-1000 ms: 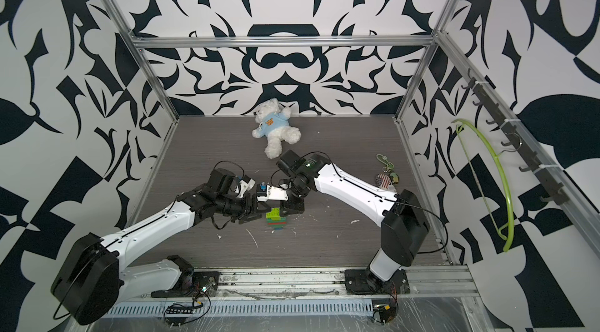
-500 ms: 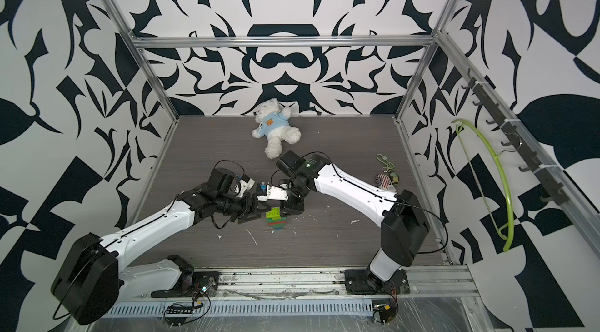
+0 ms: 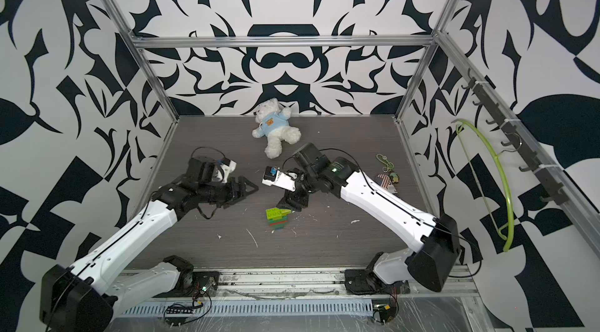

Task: Assemble a carrot with lego
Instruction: Assemble the lego brick with the lego brick, then pick up the lego brick from the center of the board.

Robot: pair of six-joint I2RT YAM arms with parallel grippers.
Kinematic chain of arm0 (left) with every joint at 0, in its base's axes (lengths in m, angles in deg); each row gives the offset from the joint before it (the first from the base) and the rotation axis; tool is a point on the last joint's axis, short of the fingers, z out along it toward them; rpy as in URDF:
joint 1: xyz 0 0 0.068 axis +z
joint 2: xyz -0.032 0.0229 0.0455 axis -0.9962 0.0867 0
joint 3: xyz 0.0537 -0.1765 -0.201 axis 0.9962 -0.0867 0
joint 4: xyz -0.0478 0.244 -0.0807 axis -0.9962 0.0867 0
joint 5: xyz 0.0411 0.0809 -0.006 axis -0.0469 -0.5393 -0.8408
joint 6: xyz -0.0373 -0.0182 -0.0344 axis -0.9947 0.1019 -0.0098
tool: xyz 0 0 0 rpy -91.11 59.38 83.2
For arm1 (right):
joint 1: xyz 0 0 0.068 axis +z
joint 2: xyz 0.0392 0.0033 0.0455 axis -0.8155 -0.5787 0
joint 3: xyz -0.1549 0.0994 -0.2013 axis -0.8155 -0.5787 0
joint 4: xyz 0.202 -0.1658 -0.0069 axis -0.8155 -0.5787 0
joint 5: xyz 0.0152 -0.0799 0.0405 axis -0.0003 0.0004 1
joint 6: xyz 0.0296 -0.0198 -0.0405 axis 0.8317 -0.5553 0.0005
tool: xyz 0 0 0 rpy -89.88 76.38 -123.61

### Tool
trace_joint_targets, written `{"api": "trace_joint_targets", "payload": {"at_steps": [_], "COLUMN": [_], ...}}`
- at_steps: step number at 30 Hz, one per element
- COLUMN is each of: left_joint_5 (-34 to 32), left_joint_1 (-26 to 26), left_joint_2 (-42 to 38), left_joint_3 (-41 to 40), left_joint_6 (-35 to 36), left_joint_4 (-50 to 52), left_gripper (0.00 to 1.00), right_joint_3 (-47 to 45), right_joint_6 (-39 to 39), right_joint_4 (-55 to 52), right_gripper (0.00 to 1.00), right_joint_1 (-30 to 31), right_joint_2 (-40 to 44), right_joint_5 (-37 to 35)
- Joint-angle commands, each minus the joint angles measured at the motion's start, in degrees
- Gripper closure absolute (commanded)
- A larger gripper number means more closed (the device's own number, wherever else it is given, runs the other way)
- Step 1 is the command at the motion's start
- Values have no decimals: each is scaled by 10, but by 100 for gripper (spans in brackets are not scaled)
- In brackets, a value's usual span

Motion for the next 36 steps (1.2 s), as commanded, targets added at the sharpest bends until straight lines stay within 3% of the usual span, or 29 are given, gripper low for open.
{"api": "trace_joint_targets", "payload": {"at_steps": [1, 4, 8, 12, 17, 21, 28, 34, 36], "left_joint_5": [-108, -164, -218, -235, -223, -218, -219, -194, -191], "left_joint_1": [75, 98, 99, 106, 141, 157, 173, 174, 174], "left_joint_2": [8, 44, 53, 81, 188, 250, 337, 409, 424], "left_joint_3": [41, 75, 61, 32, 49, 65, 117, 169, 179], "left_joint_6": [124, 271, 484, 618, 767, 838, 888, 896, 898], "left_joint_4": [124, 159, 120, 76, 84, 78, 80, 116, 123], "left_gripper": [21, 21, 21, 19, 16, 16, 16, 28, 38], "right_joint_3": [-28, -47, -75, -92, -107, -117, -114, -114, -114], "right_joint_6": [94, 127, 169, 185, 181, 182, 178, 173, 172], "right_joint_4": [87, 116, 155, 171, 174, 172, 156, 140, 138], "right_gripper": [31, 31, 31, 32, 33, 33, 35, 37, 37], "right_joint_1": [-17, -27, -35, -38, -42, -44, -44, -44, -44], "right_joint_2": [35, 54, 64, 68, 75, 87, 86, 79, 77], "right_joint_5": [14, 9, 5, 20, 23, 17, 12, 1, -2]}}
